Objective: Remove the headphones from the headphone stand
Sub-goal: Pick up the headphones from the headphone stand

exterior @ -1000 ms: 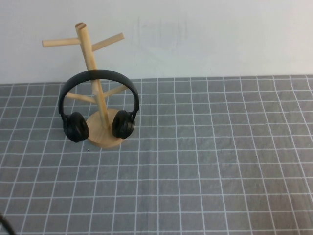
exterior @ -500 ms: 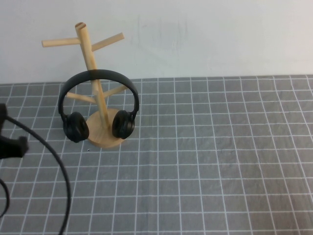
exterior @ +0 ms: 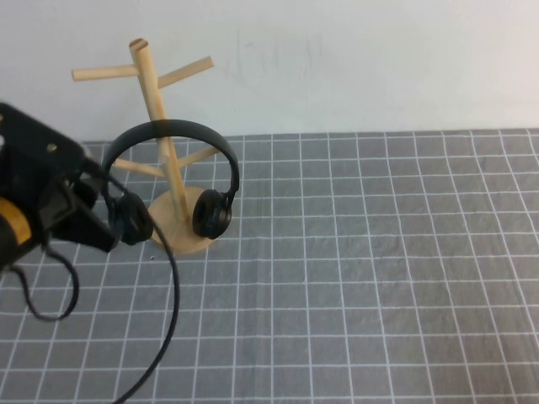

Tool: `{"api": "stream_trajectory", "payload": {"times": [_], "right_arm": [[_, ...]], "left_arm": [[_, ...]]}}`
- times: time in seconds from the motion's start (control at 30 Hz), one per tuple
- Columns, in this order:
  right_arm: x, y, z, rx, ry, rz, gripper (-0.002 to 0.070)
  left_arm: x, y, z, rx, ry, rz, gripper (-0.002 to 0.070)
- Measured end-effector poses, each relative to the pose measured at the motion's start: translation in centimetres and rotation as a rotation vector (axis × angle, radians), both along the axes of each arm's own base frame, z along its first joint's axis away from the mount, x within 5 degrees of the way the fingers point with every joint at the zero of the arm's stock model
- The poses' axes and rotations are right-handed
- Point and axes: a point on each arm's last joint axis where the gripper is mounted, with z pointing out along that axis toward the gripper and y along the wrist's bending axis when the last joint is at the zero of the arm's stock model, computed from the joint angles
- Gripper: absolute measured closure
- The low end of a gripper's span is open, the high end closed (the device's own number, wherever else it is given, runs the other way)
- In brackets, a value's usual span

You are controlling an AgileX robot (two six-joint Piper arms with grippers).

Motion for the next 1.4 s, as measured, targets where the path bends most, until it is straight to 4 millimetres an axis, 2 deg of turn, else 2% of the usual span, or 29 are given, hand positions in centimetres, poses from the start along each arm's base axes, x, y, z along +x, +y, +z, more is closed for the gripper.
{"api": "stream_trajectory", "payload": {"times": [0.13,0.23,0.4,0.83,0.93,1.0,1.07,1.23,1.4], "right_arm": [[0.0,0.0,0.0,0.0,0.0,0.0,0.0685],[0.0,0.0,0.0,0.0,0.0,0.0,0.0685],[0.0,0.0,0.0,0.0,0.0,0.0,0.0685],[0.0,0.0,0.0,0.0,0.0,0.0,0.0685],[0.0,0.0,0.0,0.0,0.0,0.0,0.0685],[0.0,0.0,0.0,0.0,0.0,0.0,0.0685],[0.0,0.0,0.0,0.0,0.0,0.0,0.0685],[0.0,0.0,0.0,0.0,0.0,0.0,0.0685],[0.0,0.0,0.0,0.0,0.0,0.0,0.0685]], "left_arm": [[2.3,-0.6,-0.7,0.025,0.029,-0.013,0.0363],[3.7,-1.0,-1.3,0.049,0.047,-0.025,0.0297],[5.9,-1.5,-2.0,0.1,0.058,-0.052,0.0276],[10.6,-2.3,-3.2,0.169,0.11,-0.032,0.0276],[11.0,-2.4,-3.8,0.19,0.119,-0.041,0.0327],[11.1,-2.3,-4.0,0.198,0.13,-0.039,0.042],[11.1,-2.3,-4.1,0.202,0.136,-0.035,0.0549],[10.9,-2.2,-3.4,0.207,0.117,-0.037,0.0627],[9.6,-1.8,-0.7,0.216,0.079,-0.005,0.0628]]}}
